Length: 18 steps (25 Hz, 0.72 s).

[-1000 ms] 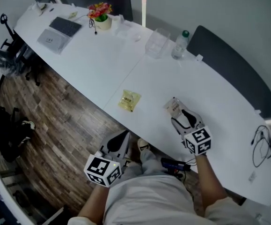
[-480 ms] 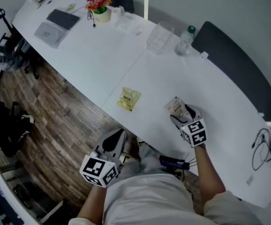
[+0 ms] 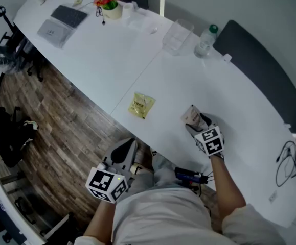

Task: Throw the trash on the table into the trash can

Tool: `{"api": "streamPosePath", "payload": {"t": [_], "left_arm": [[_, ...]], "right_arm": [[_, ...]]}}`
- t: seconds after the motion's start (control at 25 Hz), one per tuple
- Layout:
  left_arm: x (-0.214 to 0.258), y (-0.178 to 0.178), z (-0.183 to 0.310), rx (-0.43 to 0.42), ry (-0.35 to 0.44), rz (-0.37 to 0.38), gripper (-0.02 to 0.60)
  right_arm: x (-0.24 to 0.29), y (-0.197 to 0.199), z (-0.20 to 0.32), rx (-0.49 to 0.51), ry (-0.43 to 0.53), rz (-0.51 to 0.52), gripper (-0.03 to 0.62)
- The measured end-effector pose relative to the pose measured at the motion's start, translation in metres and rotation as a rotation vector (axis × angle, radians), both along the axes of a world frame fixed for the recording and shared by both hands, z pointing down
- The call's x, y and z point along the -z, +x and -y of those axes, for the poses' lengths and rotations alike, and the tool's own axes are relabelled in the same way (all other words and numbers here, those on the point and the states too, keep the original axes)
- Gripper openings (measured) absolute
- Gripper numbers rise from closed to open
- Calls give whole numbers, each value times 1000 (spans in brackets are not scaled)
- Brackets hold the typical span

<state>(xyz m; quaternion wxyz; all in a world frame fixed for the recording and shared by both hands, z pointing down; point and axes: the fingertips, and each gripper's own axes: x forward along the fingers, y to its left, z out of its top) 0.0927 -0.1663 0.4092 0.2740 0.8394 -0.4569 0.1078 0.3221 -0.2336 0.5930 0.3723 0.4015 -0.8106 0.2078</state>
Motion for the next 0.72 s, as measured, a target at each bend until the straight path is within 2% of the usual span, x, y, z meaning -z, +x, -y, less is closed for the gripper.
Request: {"api": "streamPosePath", "payload": {"t": [0.08, 0.2, 0.32, 0.72], "left_arm": [[-1, 1, -1, 1, -3, 0, 0], [-1, 3, -1, 2, -11, -2, 0], [-2, 3, -2, 3, -5, -7, 0], [3, -3, -5, 29, 15, -5, 0]], "right_arm": [[2, 0, 0, 4, 14, 2, 266], [6, 2, 2, -1, 44, 2, 182], [13, 4, 6, -17, 67, -1, 128], [33, 6, 17, -33, 117, 19, 120]]}}
